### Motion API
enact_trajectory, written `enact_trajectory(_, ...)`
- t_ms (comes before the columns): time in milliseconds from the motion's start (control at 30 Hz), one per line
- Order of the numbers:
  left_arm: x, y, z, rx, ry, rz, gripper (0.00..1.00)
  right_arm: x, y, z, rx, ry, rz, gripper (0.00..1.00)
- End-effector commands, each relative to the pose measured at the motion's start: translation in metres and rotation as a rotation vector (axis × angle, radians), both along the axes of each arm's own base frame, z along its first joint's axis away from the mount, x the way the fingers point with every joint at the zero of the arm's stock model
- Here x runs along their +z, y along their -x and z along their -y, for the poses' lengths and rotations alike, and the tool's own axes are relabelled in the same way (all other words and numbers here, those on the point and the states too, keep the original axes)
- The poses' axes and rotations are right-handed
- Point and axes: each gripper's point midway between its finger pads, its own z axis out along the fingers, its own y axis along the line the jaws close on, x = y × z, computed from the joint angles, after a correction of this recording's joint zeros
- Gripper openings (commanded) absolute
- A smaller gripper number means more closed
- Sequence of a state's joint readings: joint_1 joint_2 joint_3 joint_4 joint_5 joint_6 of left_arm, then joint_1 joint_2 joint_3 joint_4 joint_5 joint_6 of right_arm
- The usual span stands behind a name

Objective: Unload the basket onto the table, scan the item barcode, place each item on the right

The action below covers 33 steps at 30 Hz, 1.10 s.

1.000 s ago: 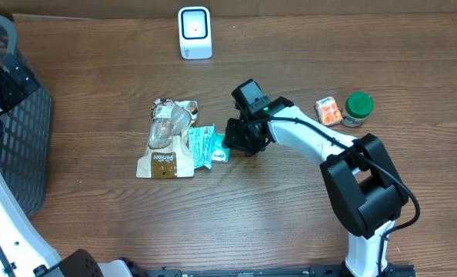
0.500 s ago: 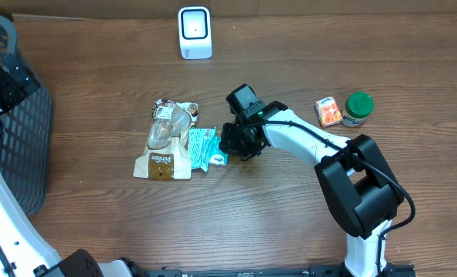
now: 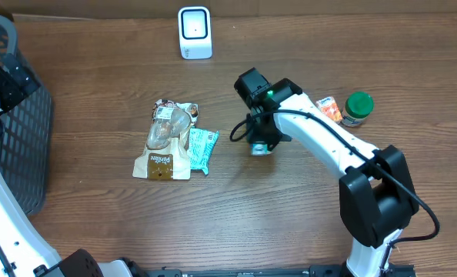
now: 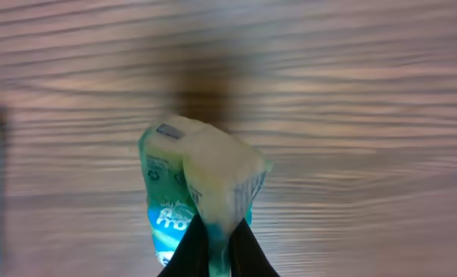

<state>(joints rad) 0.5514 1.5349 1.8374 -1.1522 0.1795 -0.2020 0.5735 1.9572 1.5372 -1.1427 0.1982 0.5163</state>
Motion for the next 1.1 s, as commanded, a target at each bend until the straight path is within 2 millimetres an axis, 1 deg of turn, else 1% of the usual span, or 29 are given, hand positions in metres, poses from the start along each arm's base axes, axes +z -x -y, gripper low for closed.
enact_trajectory(0,0.003,0.000,0.000,-0.014,-0.020,0.004,1.00,0.020,-0.016,0.011,0.021,0.162,0.156,0.04)
enact_trajectory(67,0.003,0.000,0.000,-0.014,-0.020,0.004,0.99,0.017,-0.017,-0.011,0.096,0.084,0.143,0.04)
enact_trajectory(100,0.003,0.000,0.000,-0.014,-0.020,0.004,1.00,0.015,-0.017,-0.021,0.160,0.043,0.130,0.04)
enact_trajectory(200,0.003,0.000,0.000,-0.014,-0.020,0.004,1.00,0.013,-0.010,-0.059,0.462,-0.123,0.072,0.04)
enact_trajectory(233,0.003,0.000,0.000,-0.014,-0.020,0.004,0.99,0.013,-0.009,-0.065,0.524,-0.156,0.062,0.04)
enact_trajectory(267,0.003,0.000,0.000,-0.014,-0.020,0.004,1.00,0.013,-0.009,-0.066,0.565,-0.169,0.058,0.04)
enact_trajectory(367,0.003,0.000,0.000,-0.014,-0.020,0.004,1.00,0.013,-0.015,-0.058,0.620,-0.153,0.061,0.04)
enact_trajectory(500,0.003,0.000,0.000,-0.014,-0.020,0.004,1.00,0.007,-0.023,-0.042,0.691,-0.127,0.062,0.04)
enact_trajectory(600,0.003,0.000,0.000,-0.014,-0.020,0.004,1.00,-0.005,-0.029,-0.023,0.733,-0.106,0.056,0.04)
enact_trajectory(667,0.003,0.000,0.000,-0.014,-0.020,0.004,1.00,-0.008,-0.032,-0.014,0.749,-0.096,0.053,0.04)
enact_trajectory(700,0.003,0.000,0.000,-0.014,-0.020,0.004,0.99,-0.007,-0.036,-0.011,0.736,-0.097,0.061,0.06)
enact_trajectory(733,0.003,0.000,0.000,-0.014,-0.020,0.004,1.00,-0.007,-0.040,-0.007,0.706,-0.101,0.069,0.20)
enact_trajectory(767,0.003,0.000,0.000,-0.014,-0.020,0.004,1.00,-0.006,-0.043,-0.003,0.675,-0.106,0.074,0.22)
enact_trajectory(800,0.003,0.000,0.000,-0.014,-0.020,0.004,1.00,-0.006,-0.045,0.001,0.645,-0.112,0.076,0.22)
enact_trajectory(833,0.003,0.000,0.000,-0.014,-0.020,0.004,1.00,-0.006,-0.046,0.002,0.618,-0.127,0.075,0.26)
enact_trajectory(867,0.003,0.000,0.000,-0.014,-0.020,0.004,1.00,-0.005,-0.045,0.001,0.610,-0.153,0.071,0.34)
enact_trajectory(900,0.003,0.000,0.000,-0.014,-0.020,0.004,0.99,-0.003,-0.045,-0.001,0.596,-0.187,0.068,0.48)
enact_trajectory(933,0.003,0.000,0.000,-0.014,-0.020,0.004,1.00,-0.001,-0.044,-0.003,0.594,-0.208,0.065,0.52)
enact_trajectory(1000,0.003,0.000,0.000,-0.014,-0.020,0.004,1.00,0.006,-0.043,-0.007,0.563,-0.262,0.056,0.70)
enact_trajectory(1033,0.003,0.000,0.000,-0.014,-0.020,0.004,0.99,0.008,-0.044,-0.006,0.534,-0.269,0.054,0.70)
enact_trajectory(1067,0.003,0.000,0.000,-0.014,-0.020,0.004,1.00,0.011,-0.043,-0.002,0.446,-0.285,0.037,0.73)
